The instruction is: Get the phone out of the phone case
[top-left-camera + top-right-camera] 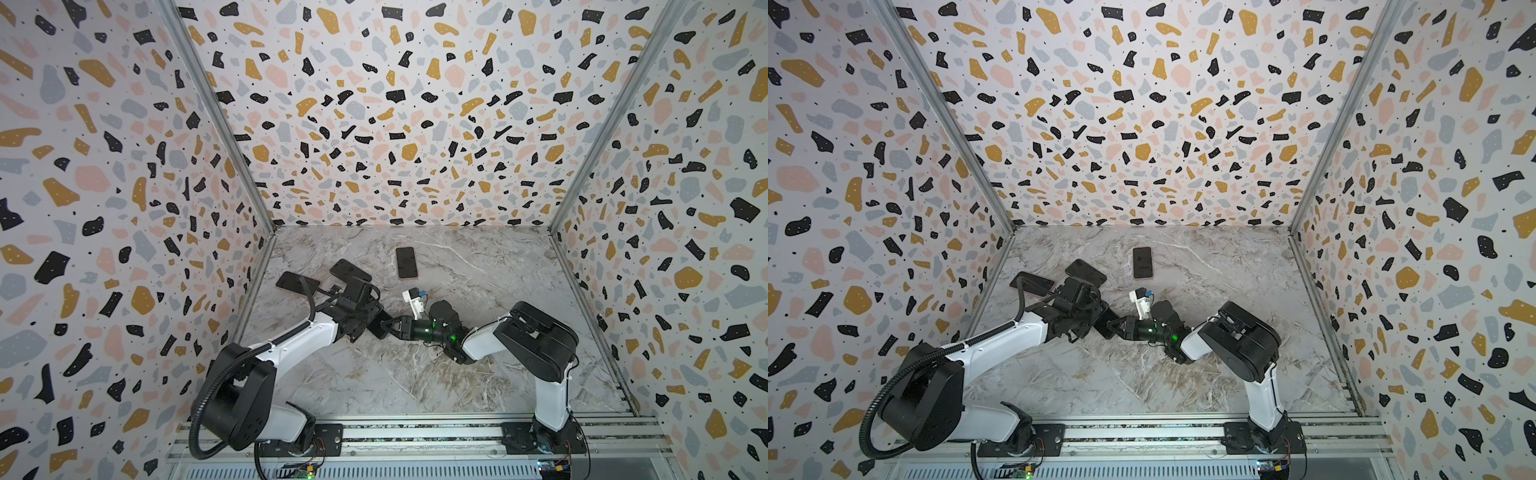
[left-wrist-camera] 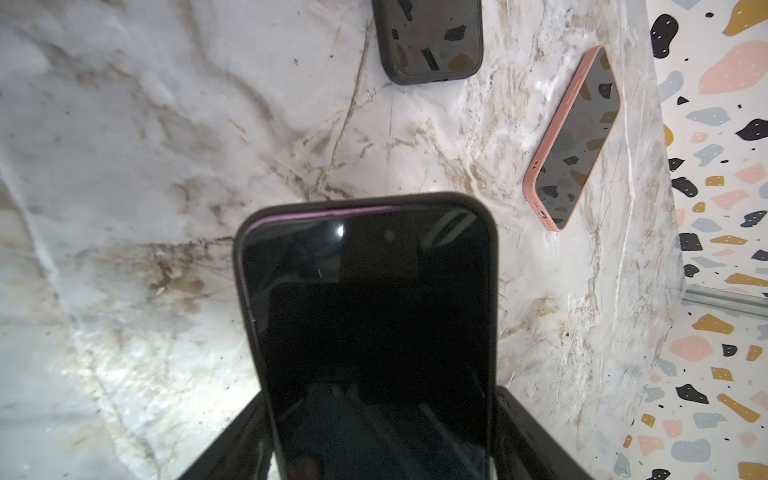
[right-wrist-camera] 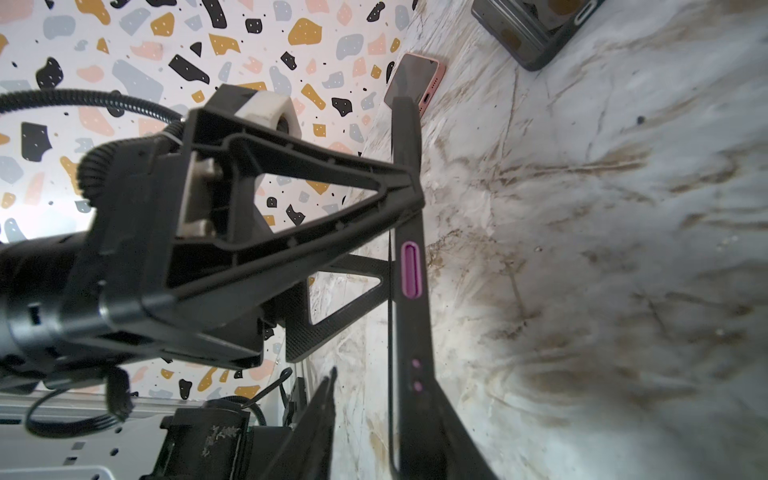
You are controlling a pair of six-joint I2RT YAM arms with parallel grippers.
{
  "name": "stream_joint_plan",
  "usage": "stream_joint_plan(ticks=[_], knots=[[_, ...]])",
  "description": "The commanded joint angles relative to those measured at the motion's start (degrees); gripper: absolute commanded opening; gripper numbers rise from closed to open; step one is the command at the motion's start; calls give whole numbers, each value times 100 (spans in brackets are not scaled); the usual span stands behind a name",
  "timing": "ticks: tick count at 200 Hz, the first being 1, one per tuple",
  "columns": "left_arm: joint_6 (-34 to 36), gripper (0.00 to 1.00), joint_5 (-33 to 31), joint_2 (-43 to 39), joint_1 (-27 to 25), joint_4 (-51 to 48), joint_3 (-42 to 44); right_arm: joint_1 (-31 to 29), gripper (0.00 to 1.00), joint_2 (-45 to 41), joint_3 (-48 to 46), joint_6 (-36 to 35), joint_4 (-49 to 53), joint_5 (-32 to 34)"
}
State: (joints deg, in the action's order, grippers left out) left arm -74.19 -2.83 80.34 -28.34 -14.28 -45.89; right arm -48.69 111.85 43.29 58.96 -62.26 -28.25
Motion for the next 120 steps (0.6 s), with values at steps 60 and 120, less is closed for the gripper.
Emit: stream_joint_plan(ticks=[60,120], knots=[[402,56,19,-303,-437,1076,124,34,3,-903,-79,-404,548,-61],[954,76,90,-801,-743,2129,456,234,0,-2146,-318,-1055,1782,197]])
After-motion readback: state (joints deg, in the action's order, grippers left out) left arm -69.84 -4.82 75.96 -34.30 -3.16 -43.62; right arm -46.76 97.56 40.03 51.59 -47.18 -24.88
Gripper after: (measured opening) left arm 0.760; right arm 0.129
